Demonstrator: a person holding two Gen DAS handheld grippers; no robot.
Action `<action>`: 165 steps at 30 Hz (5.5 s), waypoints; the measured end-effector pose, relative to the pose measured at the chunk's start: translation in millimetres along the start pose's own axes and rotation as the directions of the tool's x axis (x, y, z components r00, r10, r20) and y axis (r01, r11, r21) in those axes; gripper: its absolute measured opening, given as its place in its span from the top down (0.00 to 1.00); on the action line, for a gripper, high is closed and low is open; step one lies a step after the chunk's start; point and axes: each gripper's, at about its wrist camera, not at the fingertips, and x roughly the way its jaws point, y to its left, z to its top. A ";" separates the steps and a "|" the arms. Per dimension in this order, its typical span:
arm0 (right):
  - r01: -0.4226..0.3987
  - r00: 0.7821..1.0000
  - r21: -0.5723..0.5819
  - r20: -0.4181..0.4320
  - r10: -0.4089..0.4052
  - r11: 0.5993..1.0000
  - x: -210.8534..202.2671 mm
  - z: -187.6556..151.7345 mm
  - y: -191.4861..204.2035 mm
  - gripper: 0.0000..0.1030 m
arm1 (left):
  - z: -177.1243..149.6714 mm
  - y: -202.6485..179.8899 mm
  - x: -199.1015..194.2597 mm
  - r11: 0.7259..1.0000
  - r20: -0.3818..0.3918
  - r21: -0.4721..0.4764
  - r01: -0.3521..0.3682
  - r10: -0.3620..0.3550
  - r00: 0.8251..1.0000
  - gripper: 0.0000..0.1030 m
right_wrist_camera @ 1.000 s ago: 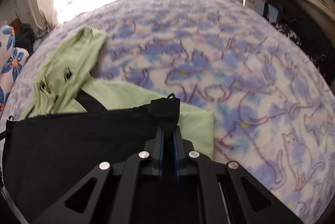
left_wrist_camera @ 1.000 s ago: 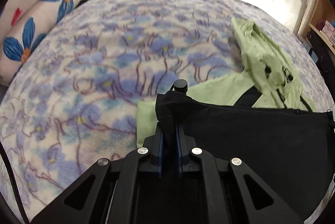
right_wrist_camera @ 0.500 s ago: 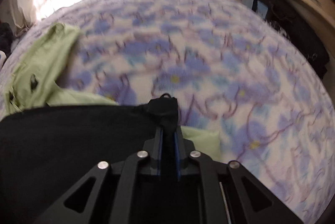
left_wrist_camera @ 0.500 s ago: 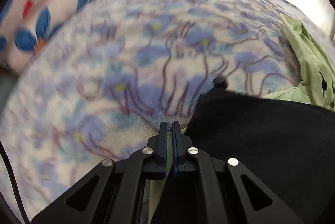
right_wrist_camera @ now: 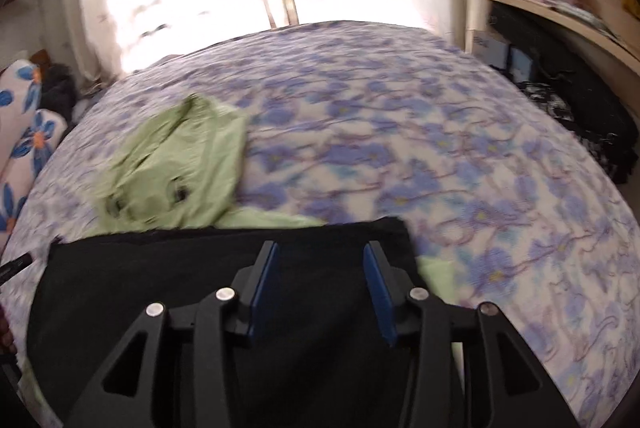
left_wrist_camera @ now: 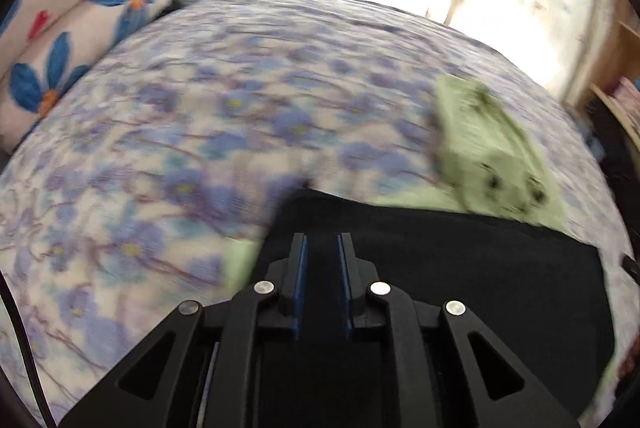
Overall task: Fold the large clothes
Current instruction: 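Lift the held hem with both tools and fold it toward the hood, then lay the hem down below the hood and open both tools, then grasp the light-green hood with both tools, then fold the held hood over the folded black body with both tools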
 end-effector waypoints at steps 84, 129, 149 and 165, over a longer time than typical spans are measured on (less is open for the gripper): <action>0.130 0.982 0.189 -0.161 -0.100 0.973 -119.9 -157.1 -61.6 0.59 | -145.8 -67.6 -118.3 0.982 -0.046 0.142 -0.127 0.135 0.990 0.19; -0.065 0.997 -0.078 -0.047 0.061 0.995 -83.5 158.2 48.6 0.50 | 140.9 -135.7 -82.7 0.979 -0.100 0.198 0.056 -0.037 0.994 0.17; -0.160 0.942 0.028 -0.293 0.161 0.987 196.3 151.9 73.3 0.50 | 149.5 -157.4 171.1 0.987 -0.252 0.161 0.029 0.013 0.968 0.17; -0.233 0.952 0.039 -0.194 0.236 0.972 182.8 152.8 74.0 0.95 | 146.6 -152.8 166.7 0.990 -0.232 0.115 0.086 -0.057 0.971 0.95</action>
